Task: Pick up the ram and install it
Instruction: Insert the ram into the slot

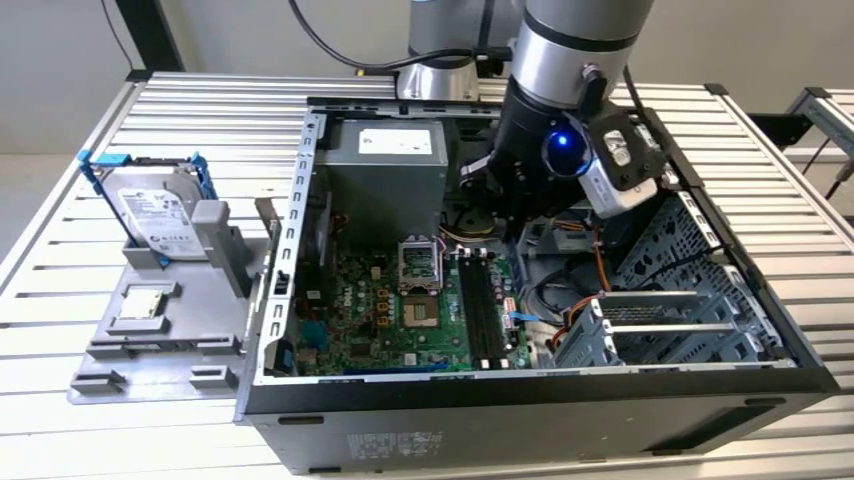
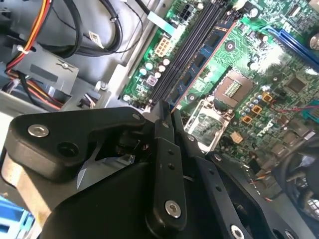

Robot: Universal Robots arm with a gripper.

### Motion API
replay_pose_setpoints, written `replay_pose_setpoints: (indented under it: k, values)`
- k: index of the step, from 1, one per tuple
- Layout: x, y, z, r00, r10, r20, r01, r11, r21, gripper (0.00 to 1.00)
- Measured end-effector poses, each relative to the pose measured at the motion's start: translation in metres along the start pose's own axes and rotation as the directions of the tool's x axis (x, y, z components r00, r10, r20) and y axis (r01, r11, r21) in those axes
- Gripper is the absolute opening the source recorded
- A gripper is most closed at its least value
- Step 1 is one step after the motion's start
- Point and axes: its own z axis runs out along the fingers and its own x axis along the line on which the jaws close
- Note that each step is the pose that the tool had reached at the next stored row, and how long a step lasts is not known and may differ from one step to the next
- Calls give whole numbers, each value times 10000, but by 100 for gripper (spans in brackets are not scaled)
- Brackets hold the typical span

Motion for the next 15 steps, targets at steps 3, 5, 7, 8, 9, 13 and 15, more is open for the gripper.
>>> replay_pose_setpoints:
  k: [3, 5, 7, 8, 9, 13, 15]
  values:
    - [1, -6, 55, 10000, 4, -4, -4, 10000, 0, 0]
    - [1, -20, 91, 10000, 2, -6, -2, 10000, 1, 0]
    - [1, -43, 127, 10000, 2, -6, -2, 10000, 1, 0]
    - [0, -55, 145, 10000, 1, -6, -1, 10000, 1, 0]
    - [0, -69, 164, 10000, 0, -6, 0, 10000, 0, 0]
    - [3, -120, 235, 10000, -1, -6, 1, 10000, 0, 0]
    - [7, -143, 272, 10000, -2, -6, 2, 10000, 0, 0]
